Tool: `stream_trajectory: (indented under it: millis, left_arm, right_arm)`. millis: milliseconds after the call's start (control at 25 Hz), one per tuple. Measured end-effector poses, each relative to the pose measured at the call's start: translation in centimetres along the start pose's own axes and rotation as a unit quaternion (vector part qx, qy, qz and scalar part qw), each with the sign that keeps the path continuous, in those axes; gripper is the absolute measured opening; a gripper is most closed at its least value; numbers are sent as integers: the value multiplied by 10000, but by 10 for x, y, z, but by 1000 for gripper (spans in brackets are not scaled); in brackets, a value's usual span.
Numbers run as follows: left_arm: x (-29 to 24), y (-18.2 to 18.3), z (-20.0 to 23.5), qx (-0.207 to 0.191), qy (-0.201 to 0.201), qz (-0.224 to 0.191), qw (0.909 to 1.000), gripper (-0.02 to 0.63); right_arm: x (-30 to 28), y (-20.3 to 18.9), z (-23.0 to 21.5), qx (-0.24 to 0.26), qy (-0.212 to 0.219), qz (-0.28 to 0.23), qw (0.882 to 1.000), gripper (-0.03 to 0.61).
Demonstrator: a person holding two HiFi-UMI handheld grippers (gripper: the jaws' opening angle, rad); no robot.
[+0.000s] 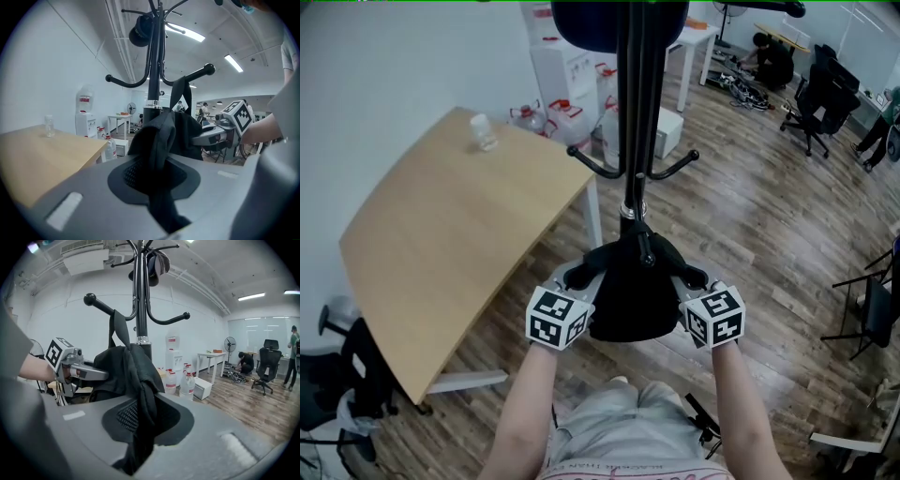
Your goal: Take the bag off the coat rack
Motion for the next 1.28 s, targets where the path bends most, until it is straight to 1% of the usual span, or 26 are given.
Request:
stream_trajectory:
  millis: [600,960,1280]
  left_arm:
    - [27,33,-21,-147,-29,-71,9999,66]
    - [47,39,-41,-158,47,-113,9998,66]
    - [68,44,-63,-169,264,-136,9994,64]
  right_arm:
    - [38,32,19,115,-158,-82,9998,43]
    - [62,37,32,192,-99,-94,9997,43]
    - [83,41,44,268,41,-90,9996,43]
Point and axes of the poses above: the fingertips, and each gripper's own axes: x backward along the fingers, z to its left, y out of its top, the point moved 7 cm from there along x, backward along the fingers, and after that the axes turned 11 degrees about -z, right-handed, at the moved point
